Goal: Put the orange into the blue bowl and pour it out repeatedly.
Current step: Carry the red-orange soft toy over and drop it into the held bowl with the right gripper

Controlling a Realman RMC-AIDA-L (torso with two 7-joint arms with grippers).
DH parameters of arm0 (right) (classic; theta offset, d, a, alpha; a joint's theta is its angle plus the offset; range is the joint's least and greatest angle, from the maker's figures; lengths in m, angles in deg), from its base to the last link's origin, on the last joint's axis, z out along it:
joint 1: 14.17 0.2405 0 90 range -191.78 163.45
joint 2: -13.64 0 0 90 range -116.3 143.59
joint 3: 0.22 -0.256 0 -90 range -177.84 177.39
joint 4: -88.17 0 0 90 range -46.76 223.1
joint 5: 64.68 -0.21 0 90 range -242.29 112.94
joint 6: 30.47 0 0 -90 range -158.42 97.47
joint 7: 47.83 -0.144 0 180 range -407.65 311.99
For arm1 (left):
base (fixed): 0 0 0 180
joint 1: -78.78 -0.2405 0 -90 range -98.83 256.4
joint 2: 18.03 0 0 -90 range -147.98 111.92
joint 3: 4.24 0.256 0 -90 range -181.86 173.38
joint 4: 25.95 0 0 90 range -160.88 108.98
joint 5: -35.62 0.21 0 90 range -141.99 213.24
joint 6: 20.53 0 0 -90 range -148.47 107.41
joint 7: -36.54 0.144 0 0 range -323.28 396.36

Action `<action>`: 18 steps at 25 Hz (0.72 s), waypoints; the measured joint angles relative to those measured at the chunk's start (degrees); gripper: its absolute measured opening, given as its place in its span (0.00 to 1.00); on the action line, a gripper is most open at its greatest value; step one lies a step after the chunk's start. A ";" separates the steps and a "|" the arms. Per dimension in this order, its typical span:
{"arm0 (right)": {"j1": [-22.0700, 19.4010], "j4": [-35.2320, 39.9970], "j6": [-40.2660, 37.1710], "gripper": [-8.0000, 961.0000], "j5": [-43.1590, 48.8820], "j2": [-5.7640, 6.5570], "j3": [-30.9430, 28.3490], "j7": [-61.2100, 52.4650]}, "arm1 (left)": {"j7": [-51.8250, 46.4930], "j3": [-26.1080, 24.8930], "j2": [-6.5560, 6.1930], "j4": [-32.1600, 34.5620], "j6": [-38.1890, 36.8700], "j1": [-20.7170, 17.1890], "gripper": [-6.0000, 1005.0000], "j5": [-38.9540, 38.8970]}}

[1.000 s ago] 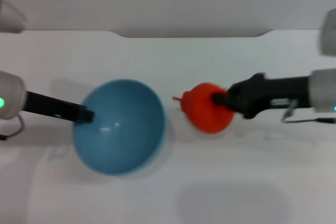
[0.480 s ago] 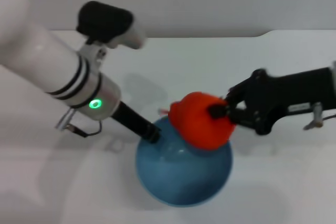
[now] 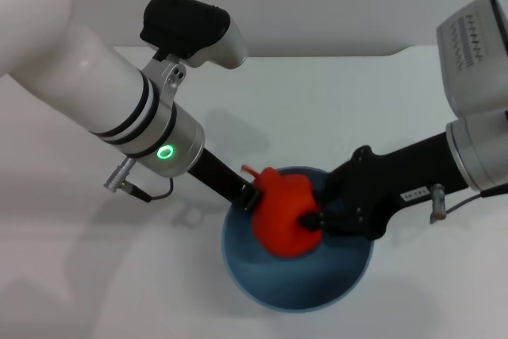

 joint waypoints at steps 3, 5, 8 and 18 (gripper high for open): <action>-0.13 0.60 0.06 0.22 -0.14 -0.03 -0.53 0.00 | 0.00 0.02 -0.14 0.00 0.01 -0.24 0.00 0.01; -0.13 0.79 0.00 0.31 -0.15 -0.03 -1.03 -0.02 | 0.00 0.03 -0.18 0.00 0.01 -0.32 0.00 0.12; -0.18 0.90 -0.37 0.42 -0.22 -0.02 -1.82 -0.10 | 0.00 -0.01 -0.18 0.00 0.02 -0.36 0.00 0.19; -0.94 3.74 -2.22 0.52 -0.32 -0.05 -3.85 -0.47 | 0.46 -0.61 -0.35 -0.09 0.95 -0.32 0.02 0.88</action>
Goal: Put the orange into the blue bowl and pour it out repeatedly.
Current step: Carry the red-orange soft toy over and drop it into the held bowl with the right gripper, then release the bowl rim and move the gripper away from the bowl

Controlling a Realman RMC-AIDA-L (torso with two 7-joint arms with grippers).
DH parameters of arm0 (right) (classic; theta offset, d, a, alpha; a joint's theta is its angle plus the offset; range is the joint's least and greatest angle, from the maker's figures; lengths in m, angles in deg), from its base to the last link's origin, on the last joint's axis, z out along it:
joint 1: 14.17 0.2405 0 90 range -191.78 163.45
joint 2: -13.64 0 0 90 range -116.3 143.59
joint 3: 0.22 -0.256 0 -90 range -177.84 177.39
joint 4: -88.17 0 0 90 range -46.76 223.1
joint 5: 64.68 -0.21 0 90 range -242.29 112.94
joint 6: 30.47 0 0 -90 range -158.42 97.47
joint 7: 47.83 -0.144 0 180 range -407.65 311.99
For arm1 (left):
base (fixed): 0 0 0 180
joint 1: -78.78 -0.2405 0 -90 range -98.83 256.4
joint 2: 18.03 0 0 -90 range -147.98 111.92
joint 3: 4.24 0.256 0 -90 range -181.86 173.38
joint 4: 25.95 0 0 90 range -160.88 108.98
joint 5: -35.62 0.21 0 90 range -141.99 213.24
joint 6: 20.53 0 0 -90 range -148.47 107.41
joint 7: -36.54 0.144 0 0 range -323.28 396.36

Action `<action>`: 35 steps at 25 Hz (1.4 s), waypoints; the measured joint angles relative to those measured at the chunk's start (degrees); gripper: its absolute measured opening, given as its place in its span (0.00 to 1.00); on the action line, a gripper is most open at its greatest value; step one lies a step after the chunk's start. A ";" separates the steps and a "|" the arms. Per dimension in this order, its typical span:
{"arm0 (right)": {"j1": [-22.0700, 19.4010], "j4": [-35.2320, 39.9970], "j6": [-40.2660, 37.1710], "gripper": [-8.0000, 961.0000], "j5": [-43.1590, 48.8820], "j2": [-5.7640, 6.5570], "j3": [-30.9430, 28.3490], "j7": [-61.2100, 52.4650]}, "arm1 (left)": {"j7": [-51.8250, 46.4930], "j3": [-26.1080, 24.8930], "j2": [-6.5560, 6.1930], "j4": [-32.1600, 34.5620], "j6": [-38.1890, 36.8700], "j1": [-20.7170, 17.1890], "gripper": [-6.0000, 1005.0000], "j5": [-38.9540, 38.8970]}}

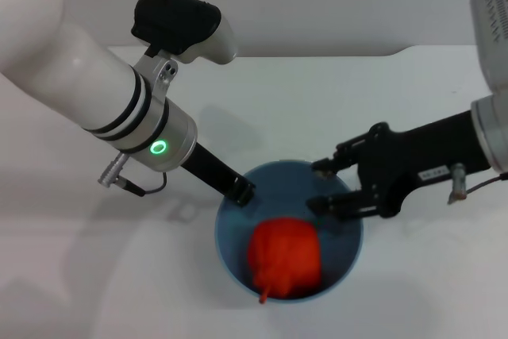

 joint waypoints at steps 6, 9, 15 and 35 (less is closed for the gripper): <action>-0.88 0.89 0.25 0.52 -0.01 -0.04 -7.58 -1.38 | 0.02 0.67 0.14 -0.36 0.60 0.45 0.02 0.99; -1.95 0.10 1.29 0.52 -0.01 -0.02 -12.43 -1.42 | 0.03 2.30 0.28 -0.40 0.67 1.14 0.03 1.33; -3.83 -3.35 1.97 0.52 0.00 0.06 -19.42 -1.05 | 0.13 7.12 0.45 -0.47 1.53 2.37 0.03 2.67; -4.31 -9.45 4.35 0.52 -0.01 0.10 -21.05 -0.15 | 0.73 0.98 0.00 4.94 4.62 -0.18 0.29 3.92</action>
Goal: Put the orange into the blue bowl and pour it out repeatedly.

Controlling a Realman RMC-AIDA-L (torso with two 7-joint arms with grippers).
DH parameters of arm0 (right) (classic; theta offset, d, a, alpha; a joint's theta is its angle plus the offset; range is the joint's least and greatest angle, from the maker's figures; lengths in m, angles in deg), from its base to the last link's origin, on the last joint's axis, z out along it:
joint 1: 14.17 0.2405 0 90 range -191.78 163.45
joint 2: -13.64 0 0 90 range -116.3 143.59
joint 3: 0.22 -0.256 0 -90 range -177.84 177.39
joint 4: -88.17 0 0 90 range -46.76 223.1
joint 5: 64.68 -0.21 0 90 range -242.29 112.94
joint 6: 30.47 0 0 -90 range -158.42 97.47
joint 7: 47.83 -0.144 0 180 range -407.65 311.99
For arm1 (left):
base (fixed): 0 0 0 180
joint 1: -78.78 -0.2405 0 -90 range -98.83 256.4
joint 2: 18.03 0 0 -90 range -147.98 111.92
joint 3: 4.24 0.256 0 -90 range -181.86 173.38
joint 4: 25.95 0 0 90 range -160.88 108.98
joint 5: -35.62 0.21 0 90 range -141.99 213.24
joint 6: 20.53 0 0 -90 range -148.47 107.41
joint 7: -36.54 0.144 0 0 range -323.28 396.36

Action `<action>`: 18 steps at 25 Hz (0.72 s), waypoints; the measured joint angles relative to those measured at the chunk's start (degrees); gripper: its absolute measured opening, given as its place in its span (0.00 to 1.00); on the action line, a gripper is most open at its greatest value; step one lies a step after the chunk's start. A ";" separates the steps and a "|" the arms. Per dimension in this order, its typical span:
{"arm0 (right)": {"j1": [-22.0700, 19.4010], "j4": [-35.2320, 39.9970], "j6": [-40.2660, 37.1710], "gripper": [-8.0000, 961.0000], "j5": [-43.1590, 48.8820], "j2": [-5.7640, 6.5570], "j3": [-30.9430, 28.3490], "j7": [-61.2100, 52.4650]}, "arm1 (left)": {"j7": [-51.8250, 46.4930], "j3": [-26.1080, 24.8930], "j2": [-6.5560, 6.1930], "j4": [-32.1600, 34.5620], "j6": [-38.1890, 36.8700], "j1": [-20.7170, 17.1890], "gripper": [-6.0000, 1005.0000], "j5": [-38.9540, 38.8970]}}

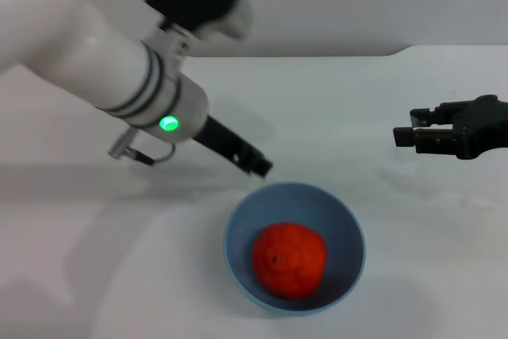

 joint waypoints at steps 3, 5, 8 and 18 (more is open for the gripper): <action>-0.20 -0.97 1.88 0.52 -0.03 -0.03 -0.11 0.01 | 2.04 -4.91 -0.18 3.63 2.30 -4.00 0.38 -3.67; -0.26 -2.10 3.24 0.52 -0.12 -0.05 -0.15 0.02 | 7.42 -10.22 -0.25 4.88 4.22 -7.71 0.45 -11.60; -0.25 -5.21 6.23 0.52 -2.07 -0.04 -0.19 0.04 | 22.10 -22.01 -0.40 -0.01 4.77 -13.47 0.62 -34.87; -0.89 -26.35 12.40 0.52 -26.44 0.35 -17.09 4.53 | 50.86 -50.58 -0.50 -26.39 -16.33 -21.20 0.78 -72.52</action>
